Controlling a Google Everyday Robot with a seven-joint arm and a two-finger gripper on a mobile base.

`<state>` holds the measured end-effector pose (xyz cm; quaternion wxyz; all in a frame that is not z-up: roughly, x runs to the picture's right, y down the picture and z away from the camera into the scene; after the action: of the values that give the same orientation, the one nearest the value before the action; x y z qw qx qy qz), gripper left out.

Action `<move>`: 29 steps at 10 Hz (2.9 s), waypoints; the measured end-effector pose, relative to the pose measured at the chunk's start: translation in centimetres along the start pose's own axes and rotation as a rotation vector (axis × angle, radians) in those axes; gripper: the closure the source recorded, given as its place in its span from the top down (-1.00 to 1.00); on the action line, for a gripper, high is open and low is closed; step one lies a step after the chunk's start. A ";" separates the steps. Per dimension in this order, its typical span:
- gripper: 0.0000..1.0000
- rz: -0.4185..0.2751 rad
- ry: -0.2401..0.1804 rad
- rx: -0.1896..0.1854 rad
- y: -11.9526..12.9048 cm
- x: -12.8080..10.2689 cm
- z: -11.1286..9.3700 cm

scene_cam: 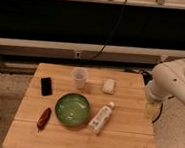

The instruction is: Push the eraser across the table

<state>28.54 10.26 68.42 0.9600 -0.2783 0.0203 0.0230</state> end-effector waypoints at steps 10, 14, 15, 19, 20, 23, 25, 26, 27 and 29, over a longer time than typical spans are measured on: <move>0.60 0.000 0.000 0.000 0.0 0.0 0.0; 0.60 0.000 0.000 0.000 0.0 0.0 0.0; 0.60 -0.001 0.001 0.000 0.0 0.0 0.0; 0.60 -0.098 0.012 0.013 -1.6 -3.9 0.0; 0.60 -0.109 0.013 0.016 -1.8 -4.2 0.0; 0.60 -0.162 0.026 0.018 -2.8 -5.4 -0.1; 0.60 -0.219 0.031 0.025 -3.7 -8.6 -0.1; 0.60 -0.252 0.036 0.029 -4.4 -10.2 -0.1; 0.60 -0.277 0.042 0.028 -4.7 -10.8 -0.1; 0.60 -0.320 0.038 0.033 -5.0 -12.3 0.0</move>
<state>16.55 5.68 71.73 0.9553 -0.2627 -0.0057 -0.1357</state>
